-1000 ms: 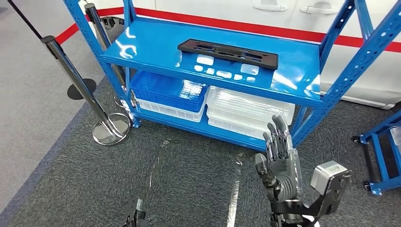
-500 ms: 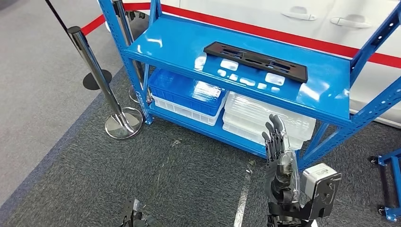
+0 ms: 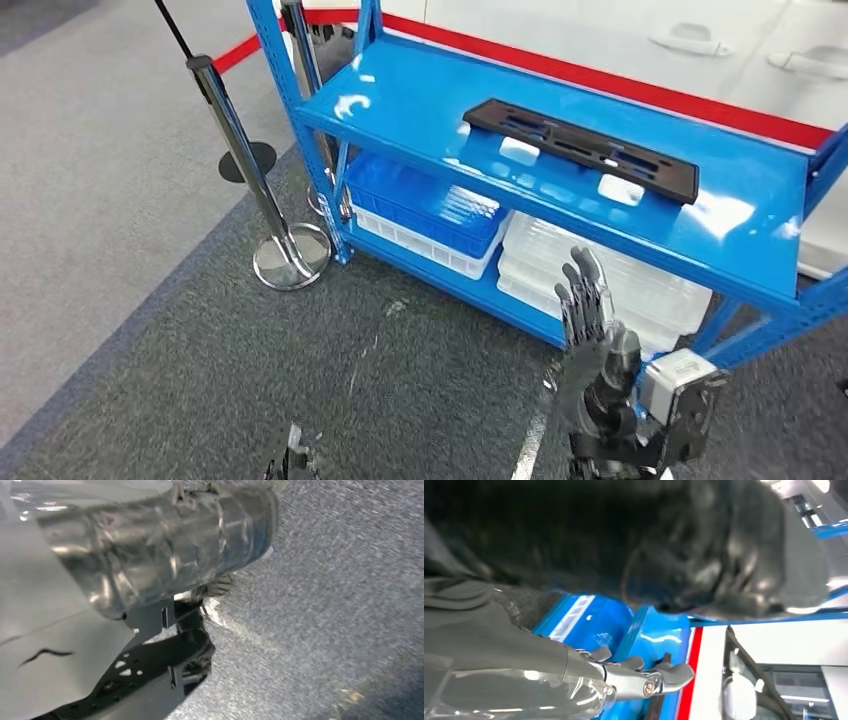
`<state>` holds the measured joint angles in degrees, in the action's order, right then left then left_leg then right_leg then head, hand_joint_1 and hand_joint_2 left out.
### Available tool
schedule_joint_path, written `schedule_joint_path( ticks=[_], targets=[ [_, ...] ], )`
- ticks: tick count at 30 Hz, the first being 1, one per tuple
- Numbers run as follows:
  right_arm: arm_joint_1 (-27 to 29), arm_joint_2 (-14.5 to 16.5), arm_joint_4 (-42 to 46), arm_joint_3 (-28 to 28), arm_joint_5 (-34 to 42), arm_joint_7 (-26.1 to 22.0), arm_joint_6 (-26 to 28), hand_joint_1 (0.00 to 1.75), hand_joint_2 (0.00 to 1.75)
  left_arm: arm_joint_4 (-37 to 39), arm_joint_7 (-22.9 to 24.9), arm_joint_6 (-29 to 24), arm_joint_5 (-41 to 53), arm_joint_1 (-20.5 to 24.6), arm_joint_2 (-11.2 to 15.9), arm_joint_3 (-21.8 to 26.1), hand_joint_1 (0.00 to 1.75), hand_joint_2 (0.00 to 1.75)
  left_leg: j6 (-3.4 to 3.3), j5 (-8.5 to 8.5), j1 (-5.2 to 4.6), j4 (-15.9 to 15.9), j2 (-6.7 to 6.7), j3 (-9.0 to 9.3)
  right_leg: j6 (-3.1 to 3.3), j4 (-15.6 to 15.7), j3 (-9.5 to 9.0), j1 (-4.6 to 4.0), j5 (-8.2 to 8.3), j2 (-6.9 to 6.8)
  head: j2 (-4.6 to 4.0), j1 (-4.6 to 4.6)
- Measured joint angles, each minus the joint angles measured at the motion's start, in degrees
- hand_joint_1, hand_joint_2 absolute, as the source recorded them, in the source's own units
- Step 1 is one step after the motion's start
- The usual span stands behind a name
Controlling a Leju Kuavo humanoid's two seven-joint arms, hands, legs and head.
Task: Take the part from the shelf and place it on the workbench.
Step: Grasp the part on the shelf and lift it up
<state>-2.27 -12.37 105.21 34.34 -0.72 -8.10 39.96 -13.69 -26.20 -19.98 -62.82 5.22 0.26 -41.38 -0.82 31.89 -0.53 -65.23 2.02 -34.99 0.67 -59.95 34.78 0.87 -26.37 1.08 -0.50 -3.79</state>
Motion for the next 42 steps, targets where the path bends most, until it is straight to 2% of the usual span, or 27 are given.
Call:
schedule_joint_path(
  ticks=[2,3,4,5,6,7,8,9,12,14,17,18,19,20,22,23,24,26,28,30,33,34,35,38,39,40,42],
  targets=[
    [0.09,0.00,-0.02,0.00,0.25,-0.03,0.00,0.00,0.00,0.01,0.00,0.00,-0.04,0.16,-0.04,-0.04,0.00,0.00,0.54,2.02,0.27,-7.34,-1.03,-4.43,0.27,0.09,-0.51,-0.04,-0.42,-0.50,0.00,-0.08],
    [0.15,0.00,-0.03,0.01,0.39,-0.05,0.00,0.00,0.00,0.01,0.01,0.00,-0.04,0.13,-0.05,-0.06,0.00,0.00,0.69,2.02,0.42,-9.58,-1.21,-6.16,0.31,0.09,-0.78,-0.04,-0.68,-0.66,0.00,-0.09],
    [0.20,0.00,-0.03,0.02,0.54,-0.09,0.00,0.00,0.00,0.01,0.02,0.00,-0.04,0.06,-0.07,-0.10,0.00,0.00,0.74,0.94,0.53,-9.71,-1.29,-6.84,0.30,0.09,-1.13,-0.04,-0.95,-0.76,0.00,-0.11],
    [0.23,0.00,-0.03,0.02,0.69,-0.20,0.00,0.00,0.00,0.01,0.03,0.00,-0.05,0.00,-0.07,-0.14,0.00,0.00,0.69,-1.09,0.61,-7.69,-1.36,-6.42,0.26,0.09,-1.58,-0.04,-1.25,-0.81,0.00,-0.10],
    [0.22,0.00,-0.03,0.02,0.88,-0.40,0.00,0.00,0.00,0.02,0.03,0.00,-0.06,-0.02,-0.07,-0.17,0.00,0.00,0.53,-3.67,0.64,-4.00,-1.47,-5.06,0.18,0.11,-2.09,-0.03,-1.57,-0.82,0.00,-0.12],
    [0.22,0.00,-0.04,0.01,1.14,-0.62,0.00,0.00,0.00,0.02,0.04,0.00,-0.08,0.01,-0.06,-0.21,0.00,0.00,0.31,-5.53,0.54,-0.32,-1.58,-3.47,0.03,0.14,-2.54,-0.08,-1.90,-0.84,0.00,-0.07],
    [0.22,0.00,-0.04,0.01,1.45,-0.82,-0.01,0.00,0.00,0.03,0.04,0.00,-0.09,0.09,-0.06,-0.23,0.00,0.00,0.06,-6.55,0.36,2.94,-1.67,-1.97,-0.17,0.15,-2.82,-0.13,-2.18,-0.85,0.00,-0.05],
    [0.22,0.00,-0.05,0.02,1.75,-0.98,0.00,0.00,0.00,0.03,0.07,0.01,-0.11,0.17,-0.05,-0.25,0.00,0.00,-0.19,-6.74,0.15,4.84,-1.73,-1.05,-0.42,0.22,-2.93,-0.15,-2.36,-0.87,0.00,-0.01],
    [0.28,0.00,-0.10,0.02,2.43,-1.22,0.01,0.00,0.00,0.09,0.12,0.05,-0.16,0.22,0.03,-0.33,0.00,0.00,-1.18,-5.89,-0.16,6.52,-1.59,0.12,-1.36,-0.17,-3.02,0.00,-2.35,-1.07,0.00,0.10],
    [0.29,0.00,-0.12,0.02,2.61,-1.46,0.01,0.00,0.00,0.14,0.12,0.15,-0.17,0.16,0.08,-0.36,0.00,0.00,-2.07,-5.68,-0.04,7.49,-1.50,1.37,-1.81,-3.03,-2.07,0.08,-3.09,-1.12,0.00,0.19],
    [0.43,0.00,-0.20,0.03,2.79,-1.67,0.02,0.00,0.00,0.19,0.13,0.25,-0.15,0.19,0.11,-0.37,0.00,0.00,-2.75,-5.05,-0.06,7.66,-1.47,2.44,-2.07,-12.51,3.52,0.06,-6.87,-1.05,0.00,0.34],
    [0.52,0.00,-0.25,0.04,2.86,-1.70,0.02,0.00,0.00,0.20,0.13,0.26,-0.15,0.14,0.11,-0.37,0.00,0.00,-2.80,-4.72,-0.09,7.61,-1.45,2.77,-2.17,-14.72,5.28,0.07,-7.33,-1.05,0.00,0.35],
    [0.58,0.00,-0.31,0.04,2.92,-1.72,0.02,0.00,0.00,0.20,0.13,0.26,-0.15,0.08,0.11,-0.37,0.00,0.00,-2.76,-4.36,-0.10,7.56,-1.40,3.16,-2.27,-15.17,6.22,0.09,-6.74,-1.05,0.00,0.36],
    [0.62,0.00,-0.35,0.04,2.96,-1.74,0.02,0.00,0.00,0.20,0.14,0.26,-0.15,0.03,0.11,-0.38,0.00,0.00,-2.66,-3.95,-0.07,7.48,-1.32,3.67,-2.35,-13.41,6.04,0.12,-4.93,-1.06,0.00,0.37],
    [0.62,0.00,-0.42,0.04,2.98,-1.75,0.02,0.00,0.00,0.21,0.15,0.26,-0.14,-0.04,0.10,-0.38,0.00,0.00,-2.27,-2.93,0.01,7.34,-1.15,4.76,-2.25,-6.26,3.58,0.14,-0.15,-1.01,0.00,0.39],
    [0.61,0.00,-0.47,0.04,2.99,-1.77,0.02,0.00,0.00,0.21,0.15,0.26,-0.13,0.01,0.10,-0.38,0.00,0.00,-1.97,-2.44,0.02,7.15,-1.07,5.13,-2.09,-3.02,2.58,0.01,0.66,-0.97,-0.01,0.43],
    [0.62,0.00,-0.51,0.04,3.03,-1.77,0.02,0.00,0.00,0.22,0.15,0.26,-0.13,0.09,0.10,-0.38,0.00,0.00,-1.59,-1.97,0.01,7.00,-1.03,5.24,-1.81,-1.23,1.93,-0.10,0.92,-0.97,-0.01,0.52],
    [0.71,0.00,-0.57,0.04,3.08,-1.78,0.02,0.00,0.00,0.25,0.17,0.26,-0.13,0.19,0.11,-0.42,0.00,0.00,-0.88,-1.48,-0.05,6.51,-1.00,5.50,-1.08,-0.47,1.68,-0.32,0.06,-1.01,-0.01,0.53],
    [0.74,-0.02,-0.57,0.04,3.08,-1.80,0.02,0.00,0.00,0.27,0.20,0.26,-0.11,0.20,0.15,-0.46,0.00,0.00,-0.37,-0.95,0.01,5.75,-1.08,5.61,-0.32,-0.32,0.80,-0.12,0.31,-1.05,0.00,0.44],
    [0.63,-0.01,-0.58,0.04,3.09,-1.83,0.02,0.00,0.00,0.27,0.20,0.26,-0.10,0.34,0.19,-0.48,0.00,0.00,0.20,0.18,0.20,2.00,-1.28,3.73,0.18,0.15,-0.35,0.04,-0.08,-1.12,0.00,0.25],
    [0.59,0.01,-0.60,0.06,3.14,-1.83,0.02,0.00,0.00,0.27,0.25,0.26,-0.11,0.24,0.19,-0.53,0.00,0.00,1.03,2.99,0.58,-7.12,-1.48,-2.72,0.42,0.37,-1.80,-0.04,-1.28,-1.16,0.00,0.09],
    [0.60,0.00,-0.61,0.07,3.16,-1.83,0.02,0.00,0.00,0.27,0.27,0.26,-0.11,0.09,0.18,-0.56,0.00,0.00,1.12,3.15,0.68,-8.03,-1.51,-4.19,0.41,0.38,-2.41,-0.06,-1.80,-1.09,0.00,0.06],
    [0.60,0.00,-0.62,0.07,3.18,-1.83,0.01,0.00,0.00,0.27,0.29,0.26,-0.11,-0.04,0.17,-0.60,0.00,0.00,1.12,2.33,0.75,-7.18,-1.54,-4.83,0.38,0.38,-3.15,-0.07,-2.36,-1.01,0.00,0.06],
    [0.60,0.00,-0.68,0.07,3.30,-1.83,0.00,0.00,0.00,0.29,0.31,0.26,-0.13,-0.16,0.19,-0.64,0.00,0.00,0.42,-5.13,0.58,1.55,-1.62,-3.85,0.04,0.50,-5.48,-0.12,-4.24,-0.87,0.00,0.16],
    [0.58,0.00,-0.73,0.07,3.39,-1.82,0.00,0.00,0.00,0.31,0.32,0.26,-0.13,-0.15,0.20,-0.68,0.00,0.00,0.06,-6.44,0.30,3.71,-1.65,-3.40,-0.26,0.59,-5.90,-0.11,-4.75,-0.83,0.00,0.20],
    [0.57,0.00,-0.78,0.07,3.63,-1.79,0.00,0.00,0.00,0.33,0.34,0.26,-0.15,-0.18,0.22,-0.74,0.00,0.00,-0.34,-7.14,-0.01,4.80,-1.67,-3.24,-0.63,0.63,-6.28,-0.05,-5.11,-0.79,0.00,0.28],
    [0.48,0.00,-0.88,0.08,4.46,-1.78,-0.01,0.00,0.00,0.36,0.38,0.26,-0.18,-0.20,0.24,-0.86,0.00,0.00,-1.13,-6.61,-0.41,5.50,-1.67,-2.34,-1.37,0.50,-6.97,0.10,-5.44,-0.77,0.00,0.31]
  ],
)
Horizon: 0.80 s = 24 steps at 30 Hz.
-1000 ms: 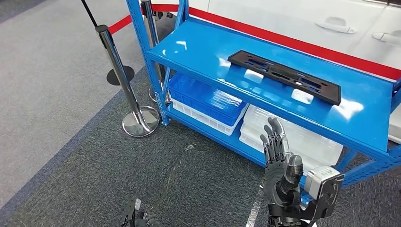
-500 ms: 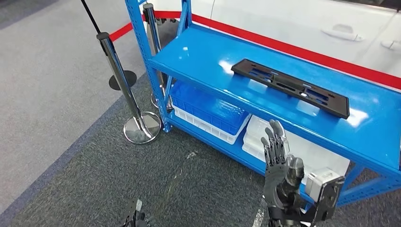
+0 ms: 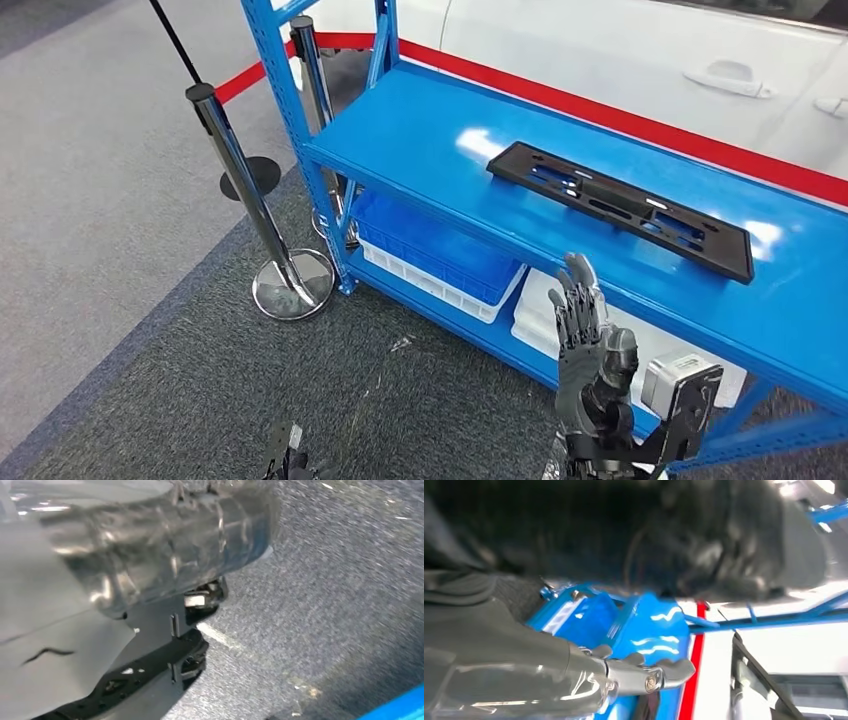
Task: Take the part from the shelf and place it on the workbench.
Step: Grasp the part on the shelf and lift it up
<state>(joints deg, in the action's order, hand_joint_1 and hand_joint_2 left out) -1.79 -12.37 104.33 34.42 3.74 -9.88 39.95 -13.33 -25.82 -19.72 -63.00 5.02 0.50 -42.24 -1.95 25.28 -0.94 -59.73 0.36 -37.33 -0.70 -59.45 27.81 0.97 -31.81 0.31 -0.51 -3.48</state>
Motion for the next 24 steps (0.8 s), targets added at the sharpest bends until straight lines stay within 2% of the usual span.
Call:
schedule_joint_path(
  ticks=[2,3,6,7,8,9,11,13,16,17,18,21,22,23,24],
  targets=[
    [-0.20,0.00,-0.09,0.01,0.98,-0.10,0.01,0.00,0.00,0.01,0.02,0.00,-0.02,0.03,0.06,-0.09,0.00,0.00,-0.68,0.10,0.06,0.75,0.04,1.54,-0.37,-1.90,0.21,0.14,-0.22,-0.08,0.00,0.06],
    [-0.33,0.00,-0.14,0.02,1.35,-0.16,0.02,0.00,0.00,0.02,0.01,0.00,-0.03,0.17,0.12,-0.13,0.00,0.00,-1.03,0.35,0.11,1.05,0.09,2.36,-0.50,-4.20,1.40,0.17,-0.63,-0.10,0.01,0.10],
    [-0.36,0.00,-0.36,0.07,1.95,-0.22,0.02,0.00,0.00,0.08,0.01,0.00,-0.04,0.48,0.23,-0.24,0.00,0.00,-1.74,1.70,0.12,1.25,0.17,4.07,-0.89,-13.48,8.47,0.11,-3.79,-0.10,0.01,0.12],
    [-0.35,0.00,-0.46,0.08,2.07,-0.22,0.02,0.00,0.00,0.09,0.03,0.00,-0.04,0.42,0.22,-0.28,0.00,0.00,-1.77,2.29,0.09,1.25,0.24,4.75,-0.96,-14.86,10.36,0.09,-4.49,-0.10,0.00,0.11],
    [-0.36,0.00,-0.56,0.09,2.16,-0.22,0.02,0.00,0.00,0.09,0.05,0.00,-0.03,0.31,0.22,-0.32,0.00,0.00,-1.77,2.92,0.07,1.25,0.31,5.55,-0.95,-14.55,11.41,0.08,-4.18,-0.10,0.00,0.12],
    [-0.37,-0.01,-0.63,0.09,2.22,-0.22,0.02,0.00,0.00,0.09,0.08,0.00,-0.03,0.21,0.21,-0.33,0.00,0.00,-1.72,3.59,0.06,1.24,0.41,6.47,-0.83,-12.55,11.63,0.06,-2.48,-0.10,0.00,0.13],
    [-0.41,-0.03,-0.75,0.10,2.27,-0.22,0.02,0.00,0.00,0.10,0.18,0.00,-0.01,0.14,0.15,-0.36,0.00,0.00,-1.43,5.03,0.05,1.17,0.57,8.13,-0.31,-6.21,10.99,-0.14,3.55,-0.06,0.00,0.16],
    [-0.51,-0.06,-0.93,0.15,2.34,-0.16,0.01,0.00,0.00,0.13,0.31,-0.01,0.01,0.30,0.07,-0.40,0.00,0.00,-0.81,6.13,0.01,0.99,0.79,8.69,0.28,-2.34,10.51,-0.54,7.00,-0.04,0.00,0.11],
    [-0.81,-0.07,-1.05,0.22,2.38,-0.18,-0.02,0.00,0.00,0.15,0.32,-0.02,0.07,0.43,0.07,-0.44,0.00,0.00,0.20,6.75,0.07,0.92,0.79,9.34,1.18,-1.11,9.79,-0.62,7.38,-0.09,0.00,-0.05],
    [-0.96,-0.09,-1.05,0.22,2.35,-0.21,-0.02,0.00,0.00,0.15,0.16,-0.02,0.10,0.43,0.09,-0.44,0.00,0.00,0.49,6.95,0.13,0.27,0.69,9.32,1.43,-0.52,9.15,-0.48,7.26,-0.12,0.00,-0.10],
    [-1.09,-0.10,-1.05,0.24,2.32,-0.25,-0.02,0.00,0.00,0.15,-0.04,-0.01,0.13,0.47,0.10,-0.45,0.00,0.00,0.88,7.46,0.27,-1.25,0.60,8.55,1.60,0.08,8.43,-0.36,7.29,-0.17,0.00,-0.18],
    [-1.25,-0.12,-1.08,0.41,2.17,-0.32,-0.02,0.00,0.00,0.15,-0.43,0.02,0.11,0.54,0.08,-0.49,0.00,0.00,2.07,10.53,0.98,-10.05,0.38,2.73,1.96,1.20,6.82,-0.32,6.85,-0.36,0.00,-0.35],
    [-1.25,-0.13,-1.09,0.47,2.03,-0.33,-0.02,0.00,0.00,0.15,-0.44,0.02,0.09,0.47,0.07,-0.51,0.00,0.00,2.35,11.20,1.23,-11.89,0.32,0.95,2.01,1.29,6.42,-0.31,6.54,-0.35,0.00,-0.35],
    [-1.24,-0.13,-1.10,0.51,1.84,-0.34,-0.02,0.00,0.00,0.16,-0.43,0.01,0.05,0.38,0.07,-0.51,0.00,0.00,2.57,10.86,1.45,-12.09,0.24,-0.11,1.98,1.30,5.98,-0.29,6.18,-0.29,0.00,-0.36],
    [-1.24,-0.13,-1.10,0.54,1.61,-0.33,-0.02,0.00,0.00,0.16,-0.42,0.00,0.02,0.30,0.07,-0.51,0.00,0.00,2.71,9.22,1.63,-10.53,0.15,-0.31,1.93,1.30,5.47,-0.26,5.80,-0.21,0.00,-0.37]
  ],
)
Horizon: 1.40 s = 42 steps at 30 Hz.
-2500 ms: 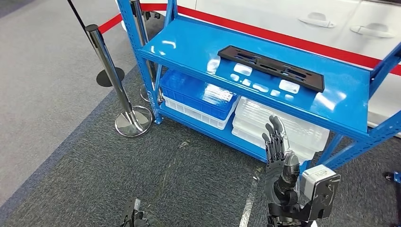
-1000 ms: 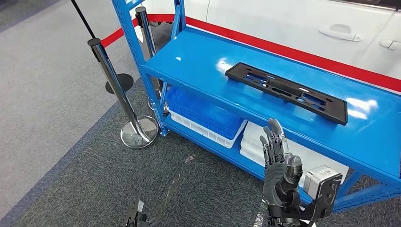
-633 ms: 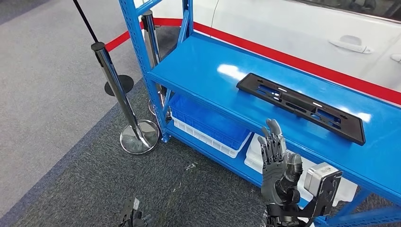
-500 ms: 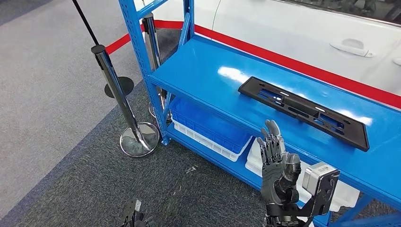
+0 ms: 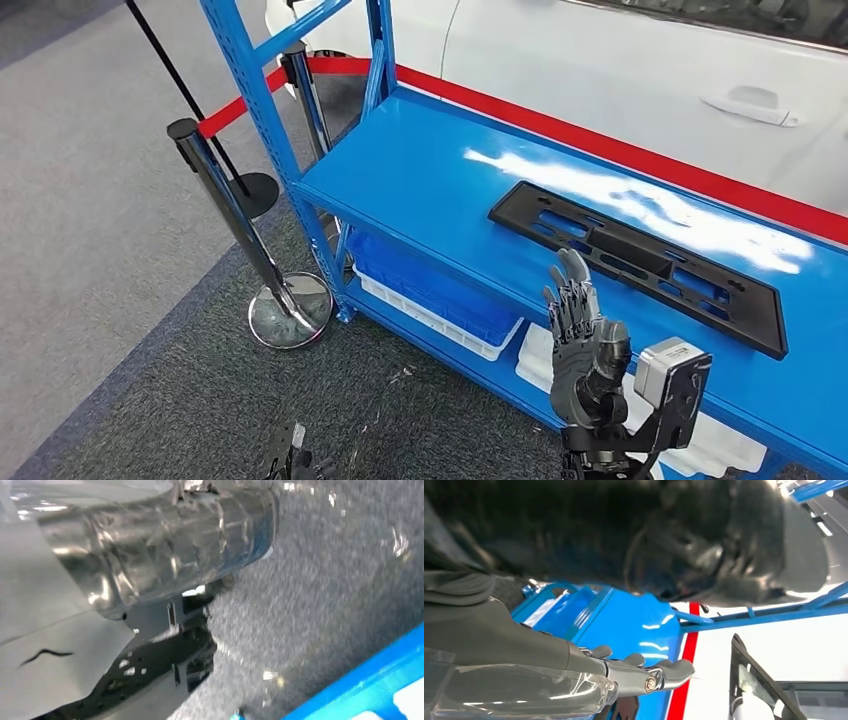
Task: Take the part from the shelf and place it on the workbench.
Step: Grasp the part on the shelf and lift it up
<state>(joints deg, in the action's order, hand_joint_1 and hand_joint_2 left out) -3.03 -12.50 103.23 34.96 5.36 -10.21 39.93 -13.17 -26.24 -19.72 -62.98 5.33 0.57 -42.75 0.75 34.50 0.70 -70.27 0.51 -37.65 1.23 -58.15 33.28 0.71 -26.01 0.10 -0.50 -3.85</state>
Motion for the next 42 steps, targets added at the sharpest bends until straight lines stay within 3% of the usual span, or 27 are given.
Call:
schedule_joint_path(
  ticks=[2,4,6,9,12,13,14,15,17,19,20,22,24,26,28,29,30,31,33,35,39,40,42],
  targets=[
    [0.00,0.01,0.00,0.04,-0.32,0.02,0.00,0.00,0.00,0.02,0.03,-0.02,-0.03,-0.06,0.00,0.00,0.00,0.00,0.02,-5.76,0.25,6.54,-0.10,1.43,-0.27,0.03,-1.08,0.08,-0.80,0.11,0.00,0.04],
    [-0.01,0.01,-0.02,0.06,-0.37,0.04,0.01,0.00,0.00,0.03,0.07,-0.02,-0.03,-0.02,0.00,0.00,0.00,0.00,-0.43,-8.06,-0.05,11.12,-0.19,2.47,-0.81,-0.05,-1.66,0.06,-1.41,0.17,0.00,0.08],
    [0.03,0.01,-0.04,0.09,-0.33,0.03,0.02,0.00,0.00,0.05,0.09,-0.03,-0.04,-0.05,0.03,0.00,0.00,0.00,-1.24,-7.97,-0.49,11.66,-0.23,2.56,-1.54,-0.13,-1.80,0.02,-1.82,0.24,0.00,0.11],
    [0.03,-0.01,0.01,0.10,0.02,-0.37,0.03,0.00,0.00,0.10,0.07,-0.03,-0.04,-0.04,0.10,-0.02,0.00,0.00,-2.51,-9.28,-0.26,12.44,-0.59,3.27,-2.34,-1.82,-1.24,0.07,-3.50,0.33,0.00,0.20],
    [0.08,-0.04,0.02,0.13,0.58,-0.79,0.04,0.00,0.00,0.10,0.02,-0.02,-0.04,0.23,0.09,-0.02,0.00,0.00,-3.38,-9.16,-0.42,12.74,-1.34,3.49,-2.53,-11.78,3.83,-0.05,-8.33,0.25,0.00,0.45],
    [0.13,-0.07,0.00,0.15,0.73,-0.80,0.04,0.00,0.00,0.11,0.03,-0.02,-0.04,0.24,0.09,-0.02,0.00,0.00,-3.54,-9.03,-0.53,12.71,-1.64,3.52,-2.57,-14.99,5.67,-0.07,-9.20,0.23,0.00,0.47],
    [0.19,-0.10,-0.02,0.16,0.83,-0.80,0.04,0.00,0.00,0.11,0.03,-0.02,-0.04,0.25,0.09,-0.02,0.00,0.00,-3.62,-8.87,-0.61,12.67,-1.96,3.59,-2.58,-16.42,6.69,-0.06,-9.01,0.19,0.00,0.46],
    [0.21,-0.15,-0.03,0.16,0.88,-0.81,0.04,0.00,0.00,0.11,0.03,-0.02,-0.05,0.24,0.08,-0.02,0.00,0.00,-3.63,-8.69,-0.66,12.60,-2.29,3.73,-2.55,-15.63,6.64,-0.07,-7.73,0.08,0.00,0.48],
    [0.17,-0.19,-0.04,0.16,0.93,-0.83,0.04,0.00,0.00,0.11,0.03,-0.02,-0.05,0.24,0.03,-0.02,0.00,0.00,-3.43,-8.14,-0.70,12.27,-2.94,4.16,-2.33,-8.72,3.82,-0.13,-3.51,-1.29,0.00,0.49],
    [0.06,-0.20,-0.04,0.16,0.99,-0.85,0.02,0.00,0.00,0.12,0.05,-0.01,-0.05,0.26,0.01,-0.02,0.00,0.00,-2.95,-7.44,-1.02,11.64,-3.63,4.40,-2.00,-2.64,1.19,-0.50,-1.17,-3.21,0.00,0.48],
    [0.02,-0.20,-0.03,0.17,1.02,-0.88,-0.01,0.00,0.00,0.12,0.08,-0.01,-0.05,0.25,0.01,-0.02,0.00,0.00,-2.74,-7.21,-1.17,11.46,-4.03,4.45,-1.83,-1.48,0.72,-0.66,-1.01,-3.64,0.00,0.45],
    [-0.01,-0.21,-0.02,0.18,1.05,-0.94,-0.18,0.00,0.00,0.12,0.16,0.01,-0.05,0.23,0.02,-0.02,0.00,0.00,-2.40,-6.99,-1.30,11.50,-5.03,4.66,-1.41,-1.26,0.65,-0.67,-0.94,-2.59,0.00,0.40],
    [-0.12,-0.25,-0.02,0.18,1.11,-0.98,-0.73,0.00,0.00,0.12,0.28,0.04,-0.01,0.25,0.02,-0.02,0.00,0.00,-1.81,-5.78,-1.14,10.33,-4.37,4.37,-0.93,-0.98,0.59,-0.45,-0.67,-1.47,0.00,0.32],
    [-0.52,-0.27,-0.04,0.21,1.11,-1.03,-1.57,0.00,0.00,0.12,0.40,0.11,0.10,0.24,0.01,-0.03,0.00,0.00,-1.19,-2.51,-0.89,5.01,-2.27,2.13,-0.53,-0.80,0.55,-0.17,-0.48,-0.61,0.00,0.18],
    [-0.98,-0.26,-0.12,0.34,0.78,-1.03,-2.37,0.00,0.00,0.12,0.42,0.20,0.20,0.14,0.00,-0.05,0.00,0.00,-0.90,0.66,-0.76,-2.52,-1.20,-1.36,-0.37,-0.82,0.57,-0.14,-0.46,0.15,0.00,0.15],
    [-1.21,-0.26,-0.21,0.43,0.48,-0.97,-2.84,0.00,0.00,0.12,0.37,0.30,0.24,0.09,-0.01,-0.05,0.00,0.00,-0.86,0.94,-0.71,-4.56,-1.08,-2.45,-0.35,-0.83,0.54,-0.15,-0.48,0.52,0.00,0.16],
    [-1.56,-0.24,-0.32,0.54,0.10,-0.90,-3.43,0.00,0.00,0.12,0.27,0.42,0.30,0.08,-0.01,-0.06,0.00,0.00,-0.89,0.14,-0.69,-4.53,-1.05,-2.63,-0.34,-0.85,0.52,-0.16,-0.50,0.85,0.00,0.16],
    [-2.10,-0.19,-0.45,0.63,-0.29,-0.84,-4.16,0.00,0.00,0.12,0.16,0.56,0.38,0.15,-0.02,-0.07,0.00,0.00,-1.00,-1.70,-0.68,-2.16,-1.03,-1.71,-0.34,-0.87,0.47,-0.16,-0.52,1.17,0.00,0.16],
    [-3.65,0.08,-0.73,0.86,-1.11,-0.78,-5.81,0.00,0.87,0.12,-0.03,0.76,0.52,0.49,-0.01,-0.07,0.00,0.00,-1.37,-5.81,-0.71,5.88,-0.75,1.85,-0.41,-0.90,0.39,-0.19,-0.57,1.68,0.00,0.17],
    [-4.96,0.48,-1.04,1.08,-1.74,-0.76,-7.03,0.00,1.75,0.12,-0.08,0.86,0.57,0.90,-0.01,-0.13,0.00,0.00,-1.71,-7.48,-0.94,11.12,-0.32,4.17,-0.74,-0.90,0.50,-0.24,-0.55,1.91,0.00,0.20],
    [-7.90,1.22,-1.92,2.04,-4.82,-0.63,-9.34,0.00,1.75,0.12,-0.18,1.41,0.32,1.14,0.02,-0.24,0.00,0.00,-2.65,-7.94,-1.01,12.82,-0.35,4.76,-1.81,-1.22,0.86,-0.15,-0.92,1.75,0.00,0.25],
    [-9.03,1.55,-2.22,2.41,-6.17,-0.39,-9.92,0.00,1.75,0.12,-0.20,1.68,0.22,1.20,0.02,-0.24,0.00,0.00,-3.00,-8.21,-0.90,13.29,-0.47,4.98,-1.99,-2.76,1.51,-0.21,-1.97,1.47,0.00,0.31],
    [-11.27,2.34,-3.11,3.39,-8.93,0.40,-10.93,0.00,1.75,0.12,-0.19,2.11,0.05,1.28,-0.01,-0.24,0.00,0.00,-3.44,-8.44,-0.92,13.70,-0.68,5.19,-2.21,-9.09,4.31,-0.25,-5.34,0.84,0.00,0.42]
  ],
)
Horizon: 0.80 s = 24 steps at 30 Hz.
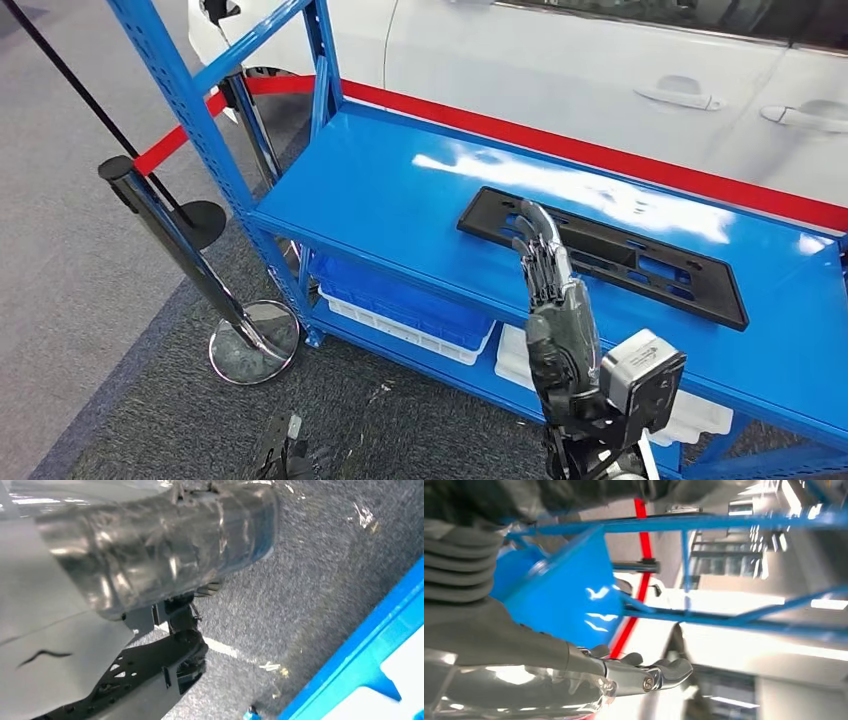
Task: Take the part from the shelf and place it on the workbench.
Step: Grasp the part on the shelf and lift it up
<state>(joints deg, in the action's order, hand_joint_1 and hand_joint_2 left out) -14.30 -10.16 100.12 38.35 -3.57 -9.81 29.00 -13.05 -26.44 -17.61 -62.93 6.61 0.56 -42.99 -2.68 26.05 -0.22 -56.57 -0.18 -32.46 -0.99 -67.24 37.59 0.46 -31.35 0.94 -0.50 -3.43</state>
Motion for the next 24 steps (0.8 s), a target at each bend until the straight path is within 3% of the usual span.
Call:
schedule_joint_path(
  ticks=[2,3,4,6,7,9,12,14,16,18,19,22,24],
  targets=[
    [-2.10,0.86,-1.48,1.38,-2.71,1.16,-1.01,0.00,1.75,0.01,0.03,0.24,-0.28,-0.08,0.00,0.00,0.00,0.00,-0.11,0.03,-0.06,-0.10,-0.17,-0.06,-0.21,-6.55,3.07,0.12,-2.28,-0.22,0.00,0.06],
    [-3.23,1.34,-2.46,2.23,-4.22,1.84,-1.45,0.00,1.75,0.01,0.04,0.44,-0.43,-0.16,0.01,0.00,0.00,0.00,-0.10,0.09,-0.05,-0.22,-0.23,-0.09,-0.30,-7.45,3.54,0.23,-1.99,-0.31,0.00,0.05],
    [-4.49,1.91,-3.59,3.16,-5.78,2.50,-1.79,0.00,1.75,0.02,0.04,0.68,-0.55,-0.22,0.01,0.00,0.00,0.00,-0.03,0.19,-0.01,-0.39,-0.25,-0.09,-0.38,-6.11,2.93,0.37,-0.66,-0.44,0.00,0.06],
    [-6.86,3.15,-5.95,4.96,-8.38,3.55,-2.02,0.00,1.75,0.02,0.03,1.11,-0.63,-0.29,-0.01,0.00,0.00,0.00,0.32,0.60,0.09,-0.97,-0.23,-0.13,-0.46,0.99,-0.55,0.64,2.97,-0.82,0.00,0.05],
    [-7.76,3.78,-7.01,5.71,-9.16,3.83,-2.00,0.00,1.75,0.02,0.04,1.22,-0.64,-0.30,-0.02,0.00,0.00,0.00,0.61,0.87,0.04,-1.48,-0.19,-0.31,-0.40,4.38,-2.20,0.66,3.99,-0.94,0.00,0.09],
    [-8.95,4.80,-8.90,6.90,-10.14,4.28,-1.94,0.00,1.75,0.04,0.12,1.28,-0.81,-0.43,0.00,0.00,0.00,0.00,1.24,1.09,-0.06,-2.06,-0.14,-0.81,-0.05,7.13,-3.40,0.47,4.12,-0.97,0.00,0.14],
    [-10.92,6.34,-12.59,8.68,-12.71,6.57,-2.00,0.00,1.75,0.09,0.48,1.33,-1.48,-0.70,0.02,0.00,0.00,0.00,2.02,1.44,0.04,-2.52,-0.19,-1.35,0.93,7.42,-3.21,0.42,4.43,-0.64,0.00,0.14],
    [-12.37,7.61,-15.42,9.70,-14.52,8.56,-1.97,0.00,1.75,0.11,0.56,1.47,-1.78,-0.68,0.03,0.00,0.00,0.00,2.58,3.65,0.20,-6.05,-0.11,-2.98,1.50,7.65,-3.28,0.58,4.62,-0.63,0.00,-0.05],
    [-13.68,9.00,-18.86,10.77,-16.66,10.45,-1.84,0.00,1.75,0.11,0.57,1.78,-1.87,-0.73,0.03,0.00,0.00,0.00,3.02,6.77,0.34,-13.25,-0.05,-6.41,1.78,7.65,-3.27,0.46,4.62,-0.68,0.00,-0.22],
    [-14.98,10.20,-22.82,12.15,-19.56,12.64,-1.71,0.00,1.75,0.12,0.65,2.01,-1.87,-0.88,0.03,0.00,0.00,0.00,3.15,7.43,0.40,-17.62,-0.05,-8.85,1.87,7.63,-3.28,0.30,4.59,-0.61,0.00,-0.22],
    [-15.68,10.78,-24.85,12.82,-21.01,13.66,-1.68,0.00,1.75,0.13,0.74,2.07,-1.86,-0.90,0.03,0.00,0.00,0.00,3.07,6.10,0.40,-16.56,-0.05,-8.59,1.89,7.61,-3.31,0.24,4.58,-0.51,0.00,-0.22],
    [-18.00,12.64,-30.57,14.41,-24.04,15.83,-1.84,0.00,1.75,0.13,1.16,2.15,-1.64,-0.59,0.07,0.00,0.00,0.00,2.46,0.55,0.26,-5.93,0.26,-3.96,1.85,7.62,-3.41,0.09,4.53,-0.14,0.00,-0.20],
    [-19.15,13.46,-33.51,15.00,-24.83,16.53,-2.13,0.00,1.75,0.13,1.40,2.23,-1.39,-0.29,0.10,-0.01,0.00,0.00,2.16,-0.16,-0.06,-2.30,0.54,-2.28,1.60,7.68,-3.26,0.05,4.61,-0.07,0.00,-0.20]
  ],
)
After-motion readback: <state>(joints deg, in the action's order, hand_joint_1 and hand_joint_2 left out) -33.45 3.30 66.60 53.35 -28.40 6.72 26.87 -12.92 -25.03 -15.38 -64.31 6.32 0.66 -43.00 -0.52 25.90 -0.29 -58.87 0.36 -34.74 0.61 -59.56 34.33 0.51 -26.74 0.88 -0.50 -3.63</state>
